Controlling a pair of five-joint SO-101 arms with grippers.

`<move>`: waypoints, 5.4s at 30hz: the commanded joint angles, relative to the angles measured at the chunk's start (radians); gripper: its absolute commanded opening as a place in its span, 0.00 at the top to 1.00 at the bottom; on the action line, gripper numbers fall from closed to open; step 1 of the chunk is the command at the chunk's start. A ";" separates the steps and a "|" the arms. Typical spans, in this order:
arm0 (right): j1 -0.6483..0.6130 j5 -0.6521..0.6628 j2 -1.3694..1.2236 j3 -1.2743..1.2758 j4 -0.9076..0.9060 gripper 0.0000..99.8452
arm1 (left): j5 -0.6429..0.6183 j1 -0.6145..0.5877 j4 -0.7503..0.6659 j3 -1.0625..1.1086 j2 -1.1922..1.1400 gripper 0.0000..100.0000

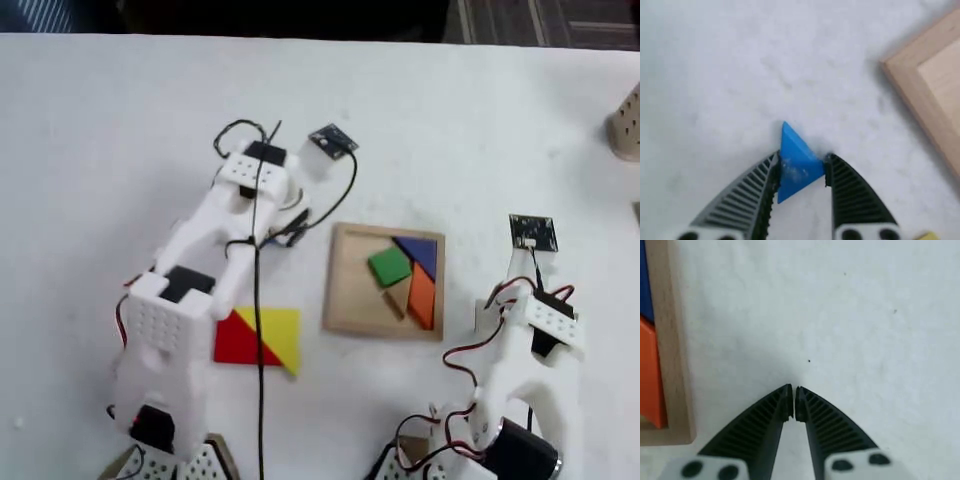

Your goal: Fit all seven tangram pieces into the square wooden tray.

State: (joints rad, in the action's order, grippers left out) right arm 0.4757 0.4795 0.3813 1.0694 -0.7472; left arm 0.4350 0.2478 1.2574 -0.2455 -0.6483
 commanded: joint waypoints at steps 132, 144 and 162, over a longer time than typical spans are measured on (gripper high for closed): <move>-0.773 -0.213 -0.213 -0.302 -0.104 0.98 | -0.250 -0.300 -0.376 0.496 0.469 0.75; -0.774 -0.212 -0.213 -0.307 0.059 0.98 | -0.249 -0.297 -0.376 0.497 0.467 0.75; -0.591 -0.133 -0.150 -0.245 -0.176 0.98 | -0.249 -0.300 -0.379 0.497 0.467 0.75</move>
State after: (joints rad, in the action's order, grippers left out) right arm -0.1166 0.2785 0.1818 0.7963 -0.9083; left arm 0.1910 -0.0407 0.8968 0.2516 -0.2417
